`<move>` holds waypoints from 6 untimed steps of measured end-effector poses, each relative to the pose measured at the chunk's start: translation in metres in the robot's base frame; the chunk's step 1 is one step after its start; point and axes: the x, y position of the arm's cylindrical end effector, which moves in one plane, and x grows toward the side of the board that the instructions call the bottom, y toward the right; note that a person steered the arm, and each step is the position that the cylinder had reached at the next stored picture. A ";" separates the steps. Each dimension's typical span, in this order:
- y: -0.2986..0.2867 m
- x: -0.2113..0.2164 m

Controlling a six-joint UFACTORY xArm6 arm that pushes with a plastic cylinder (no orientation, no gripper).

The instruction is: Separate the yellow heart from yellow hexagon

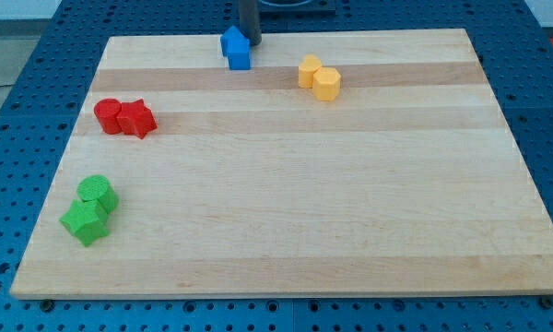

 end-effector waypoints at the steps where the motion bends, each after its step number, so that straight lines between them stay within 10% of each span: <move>1: 0.067 0.021; 3: 0.162 0.074; 6: 0.122 0.102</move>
